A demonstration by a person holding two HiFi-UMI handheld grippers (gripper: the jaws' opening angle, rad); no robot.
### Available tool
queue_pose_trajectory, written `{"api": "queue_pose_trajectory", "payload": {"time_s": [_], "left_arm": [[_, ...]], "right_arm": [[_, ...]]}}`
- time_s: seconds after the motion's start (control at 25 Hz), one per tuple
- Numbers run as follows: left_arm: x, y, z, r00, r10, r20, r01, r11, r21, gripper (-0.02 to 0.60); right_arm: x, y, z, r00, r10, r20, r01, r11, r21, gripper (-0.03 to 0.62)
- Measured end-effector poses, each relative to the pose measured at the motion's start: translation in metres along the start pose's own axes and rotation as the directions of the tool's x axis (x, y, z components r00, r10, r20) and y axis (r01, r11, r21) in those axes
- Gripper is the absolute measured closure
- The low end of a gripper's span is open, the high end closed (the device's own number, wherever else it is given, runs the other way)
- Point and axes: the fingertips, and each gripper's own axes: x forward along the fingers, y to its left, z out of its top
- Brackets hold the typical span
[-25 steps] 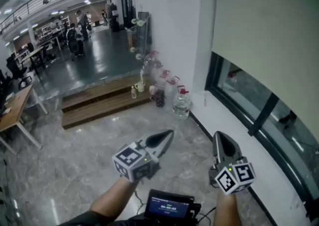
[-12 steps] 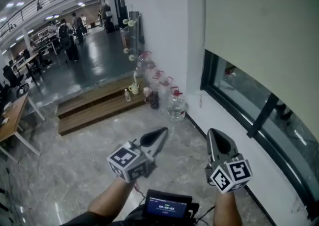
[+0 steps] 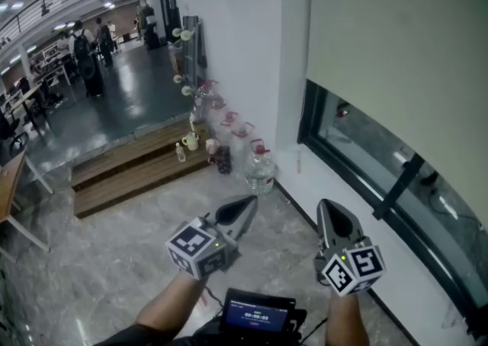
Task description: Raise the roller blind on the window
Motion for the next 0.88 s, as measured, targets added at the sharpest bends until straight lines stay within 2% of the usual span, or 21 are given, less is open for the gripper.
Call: {"api": "queue_pose_trajectory", "payload": {"time_s": [0.32, 0.68, 0.88], "left_arm": [[0.029, 0.063, 0.011, 1.000, -0.030, 0.009, 0.029, 0.999, 0.036, 0.589], [0.051, 0.116, 0.012, 0.996, -0.082, 0.035, 0.082, 0.997, -0.013, 0.589], [0.060, 0.131, 0.006, 0.995, -0.094, 0.031, 0.096, 0.995, -0.041, 0.589]], "right_arm": [[0.067, -0.006, -0.002, 1.000, -0.025, -0.011, 0.025, 1.000, -0.016, 0.589], [0.120, -0.005, -0.010, 0.998, -0.052, -0.044, 0.049, 0.997, -0.054, 0.589], [0.136, -0.009, -0.012, 0.996, -0.057, -0.064, 0.053, 0.997, -0.053, 0.589]]}}
